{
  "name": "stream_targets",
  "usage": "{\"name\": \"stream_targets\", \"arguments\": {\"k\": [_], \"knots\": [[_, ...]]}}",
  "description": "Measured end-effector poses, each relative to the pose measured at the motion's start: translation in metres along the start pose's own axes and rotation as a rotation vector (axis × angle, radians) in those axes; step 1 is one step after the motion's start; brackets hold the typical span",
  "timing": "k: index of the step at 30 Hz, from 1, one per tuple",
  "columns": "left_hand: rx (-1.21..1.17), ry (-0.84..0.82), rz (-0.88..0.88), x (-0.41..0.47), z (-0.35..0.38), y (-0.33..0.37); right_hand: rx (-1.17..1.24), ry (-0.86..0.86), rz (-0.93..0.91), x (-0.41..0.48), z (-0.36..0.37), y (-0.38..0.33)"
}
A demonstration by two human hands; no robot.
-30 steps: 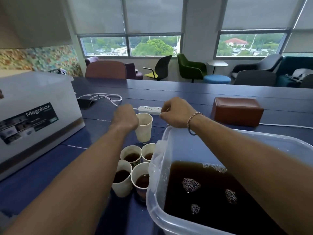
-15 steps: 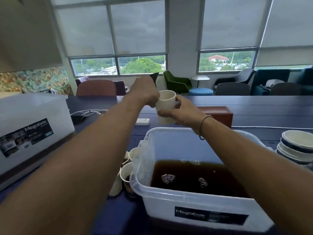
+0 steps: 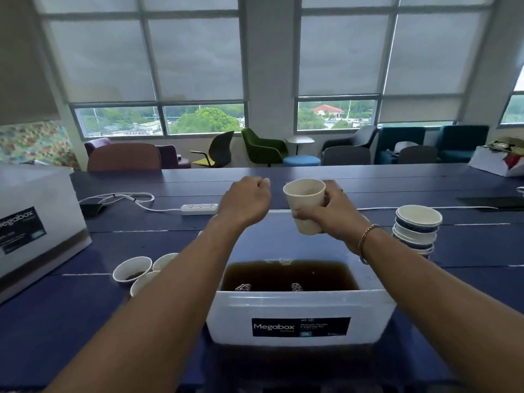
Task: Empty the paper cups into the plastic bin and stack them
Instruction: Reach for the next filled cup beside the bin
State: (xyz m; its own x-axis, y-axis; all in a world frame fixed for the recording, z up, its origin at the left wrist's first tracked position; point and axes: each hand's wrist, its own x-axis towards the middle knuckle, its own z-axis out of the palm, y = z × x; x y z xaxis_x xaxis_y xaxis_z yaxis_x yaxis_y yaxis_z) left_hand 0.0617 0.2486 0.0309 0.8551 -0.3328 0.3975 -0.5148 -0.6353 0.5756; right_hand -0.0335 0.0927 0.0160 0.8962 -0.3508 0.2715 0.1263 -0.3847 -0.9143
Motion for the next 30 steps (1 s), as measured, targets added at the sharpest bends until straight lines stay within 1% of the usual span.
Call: {"name": "stream_targets", "arguments": {"k": [3, 6, 13, 24, 30], "knots": [[0.077, -0.029, -0.045, -0.009, 0.011, -0.02, -0.075, -0.015, -0.006, -0.004, -0.003, 0.007], [0.17, -0.162, -0.055, -0.014, 0.014, -0.036, -0.129, -0.046, -0.02, -0.004, -0.003, 0.012], [0.333, -0.284, -0.008, -0.02, 0.013, -0.042, -0.26, -0.063, -0.058, -0.004, -0.003, 0.018], [0.405, -0.327, 0.005, -0.022, 0.012, -0.043, -0.57, -0.09, -0.106, -0.005, -0.004, 0.026], [0.375, -0.33, 0.003, -0.022, 0.011, -0.044, -0.72, -0.112, -0.106, -0.006, -0.006, 0.026]]}}
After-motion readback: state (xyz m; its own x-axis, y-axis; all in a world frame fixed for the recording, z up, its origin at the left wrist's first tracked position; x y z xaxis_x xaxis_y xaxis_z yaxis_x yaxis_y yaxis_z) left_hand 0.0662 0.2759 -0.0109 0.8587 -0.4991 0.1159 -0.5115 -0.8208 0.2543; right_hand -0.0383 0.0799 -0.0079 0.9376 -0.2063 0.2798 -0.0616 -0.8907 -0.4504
